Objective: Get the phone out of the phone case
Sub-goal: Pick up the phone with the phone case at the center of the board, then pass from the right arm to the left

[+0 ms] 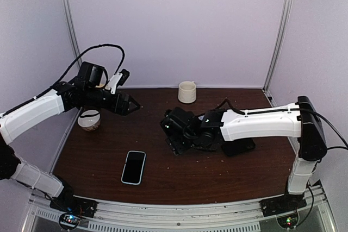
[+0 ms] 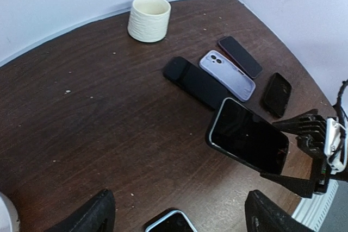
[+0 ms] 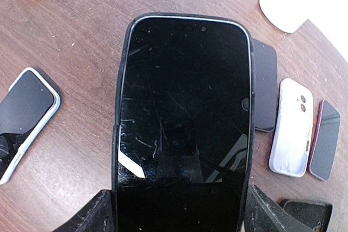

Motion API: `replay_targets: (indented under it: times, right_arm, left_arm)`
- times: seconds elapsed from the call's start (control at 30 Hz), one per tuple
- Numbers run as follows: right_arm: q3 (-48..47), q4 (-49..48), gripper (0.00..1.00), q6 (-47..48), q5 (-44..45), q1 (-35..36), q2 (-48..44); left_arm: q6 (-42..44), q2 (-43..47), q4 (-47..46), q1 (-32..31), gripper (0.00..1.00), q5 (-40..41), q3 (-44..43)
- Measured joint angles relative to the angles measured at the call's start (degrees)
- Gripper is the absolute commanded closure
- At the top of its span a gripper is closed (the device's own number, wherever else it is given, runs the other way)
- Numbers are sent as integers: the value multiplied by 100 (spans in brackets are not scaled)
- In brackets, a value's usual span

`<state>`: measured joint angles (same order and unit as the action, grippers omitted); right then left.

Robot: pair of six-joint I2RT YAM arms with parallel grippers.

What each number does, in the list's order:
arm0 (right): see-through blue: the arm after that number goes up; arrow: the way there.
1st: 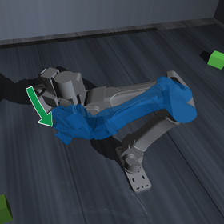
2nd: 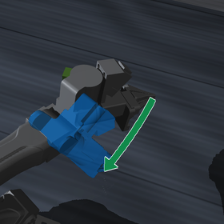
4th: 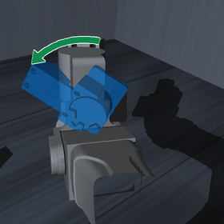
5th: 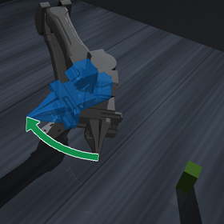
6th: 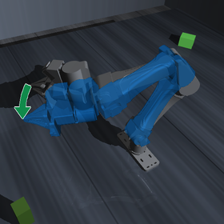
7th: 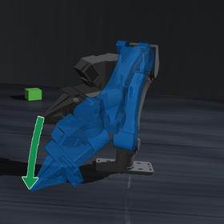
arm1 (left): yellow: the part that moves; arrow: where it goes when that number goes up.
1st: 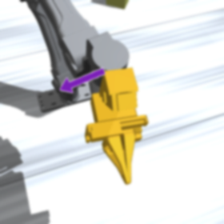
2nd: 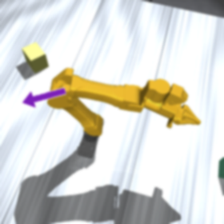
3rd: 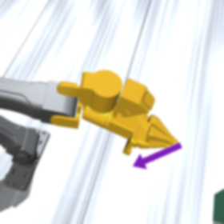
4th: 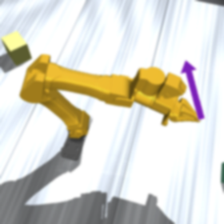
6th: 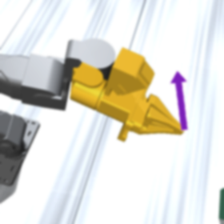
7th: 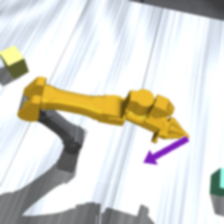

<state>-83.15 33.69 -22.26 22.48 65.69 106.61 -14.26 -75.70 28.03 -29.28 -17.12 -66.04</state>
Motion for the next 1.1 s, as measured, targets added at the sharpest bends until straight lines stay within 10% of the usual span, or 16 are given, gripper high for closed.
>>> replay_targets:
  times: [1.1]
  right_arm:
    - [1543, -2817, 38, 1956, -424, 35, -1502]
  left_arm:
    - [-1738, -647, -918, 48, 41, -3123, -116]
